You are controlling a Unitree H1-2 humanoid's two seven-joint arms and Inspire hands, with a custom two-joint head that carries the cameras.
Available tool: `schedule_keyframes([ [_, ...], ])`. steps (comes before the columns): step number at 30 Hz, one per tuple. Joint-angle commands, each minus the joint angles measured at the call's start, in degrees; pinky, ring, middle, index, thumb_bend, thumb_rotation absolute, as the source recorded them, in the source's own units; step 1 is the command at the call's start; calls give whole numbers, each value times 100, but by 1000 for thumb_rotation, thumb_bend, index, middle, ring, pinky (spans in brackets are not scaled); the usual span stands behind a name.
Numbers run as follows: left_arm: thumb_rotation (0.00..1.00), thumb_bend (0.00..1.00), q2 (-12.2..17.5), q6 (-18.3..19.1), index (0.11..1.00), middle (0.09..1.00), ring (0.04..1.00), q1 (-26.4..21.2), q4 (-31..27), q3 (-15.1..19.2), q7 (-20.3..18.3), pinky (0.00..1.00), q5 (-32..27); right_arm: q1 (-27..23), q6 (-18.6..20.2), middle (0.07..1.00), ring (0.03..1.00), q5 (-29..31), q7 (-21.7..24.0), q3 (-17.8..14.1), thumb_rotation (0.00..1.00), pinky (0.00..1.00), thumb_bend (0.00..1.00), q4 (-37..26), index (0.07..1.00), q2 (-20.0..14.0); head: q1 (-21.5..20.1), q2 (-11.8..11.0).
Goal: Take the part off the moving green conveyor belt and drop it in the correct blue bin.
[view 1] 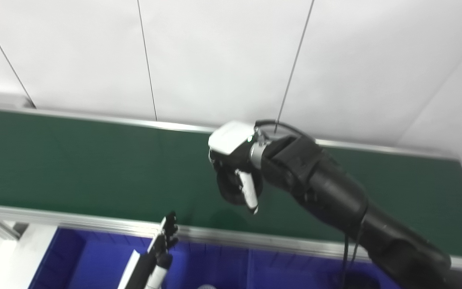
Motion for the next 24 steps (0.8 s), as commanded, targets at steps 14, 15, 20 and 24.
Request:
schedule_keyframes([
  [14, 1000, 808, 518, 385, 1000, 1000, 963, -440, -354, 587, -330, 907, -631, 2108, 840, 436, 383, -873, 174, -439, 0, 285, 520, -2176, 531, 206, -1314, 494],
  [15, 1000, 816, 532, 447, 1000, 1000, 955, -457, -375, 614, -334, 898, -643, 2313, 840, 460, 349, -954, 174, -599, 0, 263, 524, -2249, 507, 323, -1314, 494],
  [20, 1000, 852, 655, 751, 1000, 1000, 957, -631, -395, 788, -494, 891, -927, 3604, 480, 438, 356, -1776, 173, -1525, 0, 283, 518, -2722, 526, 1200, -1460, 682],
  [24, 994, 863, 783, 828, 1000, 1000, 960, -808, -313, 898, -622, 887, -1087, 4286, -384, 439, 360, -2827, 20, -1851, 0, 288, 524, -2875, 513, 1997, -1666, 783],
])
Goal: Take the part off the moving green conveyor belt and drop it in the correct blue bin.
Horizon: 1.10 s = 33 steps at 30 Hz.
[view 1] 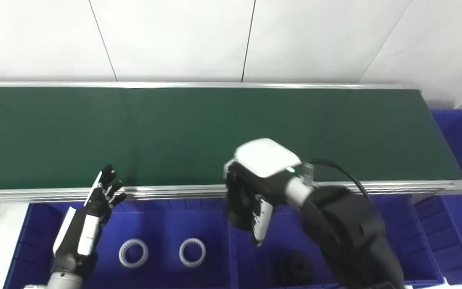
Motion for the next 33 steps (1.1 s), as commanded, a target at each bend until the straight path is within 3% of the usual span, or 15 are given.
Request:
schedule_keyframes([
  [1, 992, 855, 101, 31, 1000, 1000, 961, -171, -80, 84, -89, 896, -161, 160, -722, 432, 350, -638, -85, -56, 0, 276, 523, -208, 516, 387, -101, 36],
  [5, 956, 819, 182, 304, 1000, 1000, 990, -316, -35, 210, -193, 952, -483, 524, -1356, 418, 335, -1134, -370, -270, 0, 255, 522, -163, 520, 935, -340, 94],
  [10, 927, 818, 236, 602, 1000, 1000, 980, -402, -89, 307, -200, 942, -628, 918, -1773, 412, 317, -1423, -760, -576, 0, 235, 521, -135, 519, 1417, -483, 116],
  [17, 944, 813, 293, 693, 1000, 1000, 975, -436, -144, 315, -220, 952, -541, 1441, -1930, 474, 257, -1507, -1700, -747, 0, 182, 528, 67, 492, 1710, -432, 149],
  [20, 947, 795, 264, 672, 1000, 1000, 964, -418, -155, 314, -203, 930, -546, 1652, -1895, 474, 235, -1584, -2374, -699, 0, 161, 527, 260, 493, 1717, -371, 152],
  [21, 943, 781, 256, 653, 1000, 995, 958, -412, -154, 311, -207, 922, -554, 1716, -1870, 450, 318, -1589, -2618, -682, 2, 228, 523, 334, 513, 1703, -357, 149],
  [23, 943, 778, 242, 646, 1000, 994, 956, -405, -152, 314, -209, 918, -573, 1807, -1865, 434, 352, -1697, -3015, -647, 4, 259, 521, 470, 526, 1669, -350, 147],
  [25, 933, 785, 224, 658, 1000, 988, 960, -399, -153, 319, -199, 929, -588, 1864, -1896, 556, 470, -1939, -3274, -602, 131, 386, 521, 604, 502, 1631, -334, 143],
  [26, 934, 784, 215, 659, 1000, 988, 959, -397, -152, 320, -196, 931, -593, 1884, -1910, 625, 558, -2051, -3348, -587, 359, 486, 691, 657, 580, 1624, -334, 143],
  [27, 935, 783, 206, 630, 1000, 988, 959, -387, -146, 310, -197, 933, -581, 1898, -1953, 669, 614, -2186, -3310, -580, 502, 549, 796, 701, 629, 1616, -286, 119],
  [28, 939, 772, 199, 609, 1000, 988, 955, -380, -142, 304, -200, 926, -571, 1908, -1983, 752, 719, -2279, -3283, -578, 711, 683, 877, 729, 683, 1613, -286, 119],
  [30, 937, 770, 182, 590, 1000, 988, 952, -359, -146, 294, -199, 923, -558, 1934, -2006, 837, 825, -2343, -3214, -589, 862, 850, 964, 756, 741, 1633, -248, 102],
  [33, 937, 775, 165, 615, 1000, 985, 947, -340, -183, 284, -179, 917, -538, 1956, -2035, 874, 858, -2275, -3170, -619, 903, 904, 993, 756, 773, 1657, -211, 91],
])
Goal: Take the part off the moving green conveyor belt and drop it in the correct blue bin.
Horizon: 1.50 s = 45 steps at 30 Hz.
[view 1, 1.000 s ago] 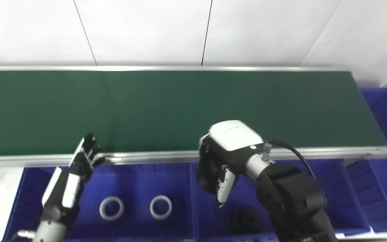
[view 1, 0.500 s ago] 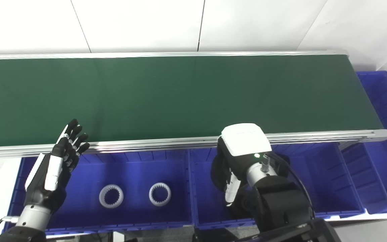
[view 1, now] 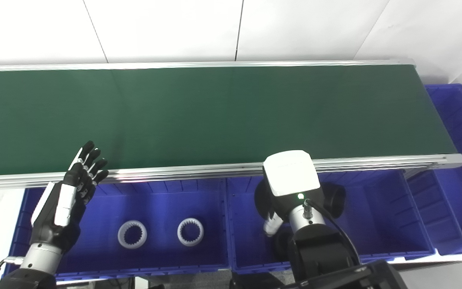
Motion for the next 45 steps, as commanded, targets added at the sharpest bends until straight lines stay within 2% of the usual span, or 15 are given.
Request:
schedule_keyframes([
  [1, 937, 790, -5, -116, 1000, 985, 944, -20, -212, -7, -11, 912, 0, 26, -170, 885, 868, 28, -45, -9, 918, 917, 998, -114, 790, 117, 4, -4],
  [7, 928, 818, -21, -118, 1000, 984, 944, 34, -252, -37, -19, 907, -6, 24, -213, 889, 868, 111, 123, -59, 926, 923, 1000, -159, 813, 167, 135, -43],
  [13, 923, 808, -4, -314, 1000, 995, 947, 128, -229, -85, -69, 904, 22, 50, -148, 875, 858, 390, 19, -46, 931, 913, 1000, -180, 809, 219, 344, -117],
  [15, 921, 825, -17, -388, 1000, 998, 950, 172, -220, -119, -52, 902, 77, 81, 18, 854, 832, 1003, -306, -85, 908, 865, 1000, -144, 802, 233, 532, -157],
  [17, 923, 853, -43, -445, 1000, 1000, 957, 214, -222, -154, -10, 911, 156, 128, 192, 828, 805, 2063, -827, -204, 851, 820, 985, -65, 793, 269, 675, -179],
  [19, 938, 867, -111, -536, 1000, 1000, 966, 262, -219, -194, 58, 912, 287, 213, 226, 804, 771, 3220, -1500, -353, 849, 734, 940, 99, 790, 317, 965, -240],
  [21, 965, 876, -208, -636, 1000, 1000, 967, 324, -217, -234, 161, 902, 454, 326, 4, 786, 741, 4085, -2257, -410, 927, 629, 834, 391, 811, 287, 1303, -329],
  [23, 969, 872, -296, -840, 1000, 1000, 963, 386, -179, -285, 250, 904, 657, 469, -305, 789, 742, 4915, -2901, -421, 940, 616, 808, 716, 820, 272, 1760, -454],
  [25, 976, 858, -352, -1104, 1000, 1000, 946, 425, -106, -332, 318, 891, 867, 626, -557, 801, 755, 5935, -3352, -435, 926, 647, 777, 1033, 821, 347, 2037, -535],
  [29, 966, 845, -472, -1525, 1000, 1000, 960, 509, -28, -353, 403, 909, 1095, 872, -1255, 860, 774, 8158, -4239, -588, 922, 677, 754, 1905, 871, 818, 2483, -718],
  [31, 969, 826, -547, -1777, 1000, 1000, 963, 566, 24, -375, 447, 911, 1234, 863, -1638, 898, 806, 8904, -4568, -758, 934, 705, 736, 2332, 913, 943, 2664, -818],
  [33, 968, 823, -635, -1940, 1000, 1000, 965, 646, 49, -415, 502, 914, 1343, 810, -2044, 918, 821, 9259, -4814, -889, 965, 725, 730, 2657, 942, 844, 2813, -923],
  [36, 936, 833, -761, -2209, 1000, 1000, 965, 763, 95, -490, 590, 935, 1473, 716, -2640, 974, 881, 9702, -5068, -1039, 996, 788, 666, 3117, 990, 608, 2945, -1040],
  [40, 935, 857, -946, -2558, 1000, 997, 947, 880, 199, -573, 845, 888, 1878, 667, -2772, 998, 904, 10116, -5337, -962, 990, 839, 719, 3427, 1000, 314, 3083, -1179],
  [45, 957, 833, -1098, -3531, 1000, 1000, 962, 881, 604, -644, 1229, 872, 2324, 607, -2773, 995, 914, 10133, -5950, -745, 1000, 846, 762, 3667, 1000, 39, 3154, -1348],
])
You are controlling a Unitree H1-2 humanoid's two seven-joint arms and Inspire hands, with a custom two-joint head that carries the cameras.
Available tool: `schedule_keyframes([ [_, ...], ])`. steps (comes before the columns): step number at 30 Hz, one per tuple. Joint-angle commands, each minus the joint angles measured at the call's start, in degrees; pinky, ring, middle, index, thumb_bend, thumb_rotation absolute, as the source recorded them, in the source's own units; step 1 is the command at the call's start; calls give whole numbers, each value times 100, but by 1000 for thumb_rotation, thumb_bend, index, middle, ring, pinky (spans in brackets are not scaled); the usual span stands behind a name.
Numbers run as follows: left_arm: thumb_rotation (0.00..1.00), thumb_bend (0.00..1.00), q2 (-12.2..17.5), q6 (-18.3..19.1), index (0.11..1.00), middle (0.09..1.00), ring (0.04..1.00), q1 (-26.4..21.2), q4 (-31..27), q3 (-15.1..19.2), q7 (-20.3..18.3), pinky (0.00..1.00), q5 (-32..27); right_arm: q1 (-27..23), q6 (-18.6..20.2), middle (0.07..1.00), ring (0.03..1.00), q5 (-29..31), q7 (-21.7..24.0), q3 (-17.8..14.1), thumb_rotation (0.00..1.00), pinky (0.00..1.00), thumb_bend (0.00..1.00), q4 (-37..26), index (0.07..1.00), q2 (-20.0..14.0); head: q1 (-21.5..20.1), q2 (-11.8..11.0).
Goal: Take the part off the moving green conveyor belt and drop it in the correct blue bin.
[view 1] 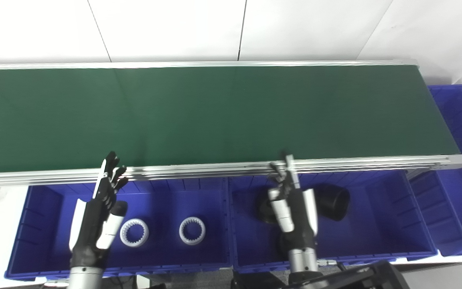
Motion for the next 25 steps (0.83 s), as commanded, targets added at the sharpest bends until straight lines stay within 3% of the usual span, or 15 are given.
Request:
schedule_keyframes([
  [1, 958, 826, -66, -673, 1000, 1000, 966, -64, 78, 1, 265, 875, 188, 2, -303, 996, 917, 7, -300, 124, 1000, 850, 762, 31, 1000, -77, 19, -41],
  [3, 964, 821, -66, -906, 1000, 1000, 985, -92, 208, -42, 404, 897, 308, -6, -303, 999, 923, 30, -443, 221, 1000, 862, 758, 82, 1000, -165, 29, -65],
  [6, 964, 792, 27, -965, 1000, 1000, 999, -94, 245, -193, 684, 910, 488, -18, -303, 1000, 927, 44, -623, 365, 1000, 866, 758, 125, 1000, -292, 52, -107],
  [12, 1000, 769, 144, -967, 1000, 1000, 1000, -24, 327, -647, 1725, 937, 1076, -82, -303, 1000, 923, 73, -955, 664, 1000, 864, 748, 192, 1000, -578, 208, -228],
  [16, 1000, 794, 291, -967, 1000, 1000, 990, -88, 432, -966, 2215, 926, 1070, -100, -303, 1000, 928, 70, -1113, 816, 994, 865, 763, 194, 1000, -723, 235, -207],
  [25, 998, 814, 447, -967, 1000, 1000, 989, -184, 455, -1056, 2125, 909, 697, -161, -303, 1000, 920, -213, -1470, 1019, 997, 860, 743, 234, 1000, -833, 44, -28],
])
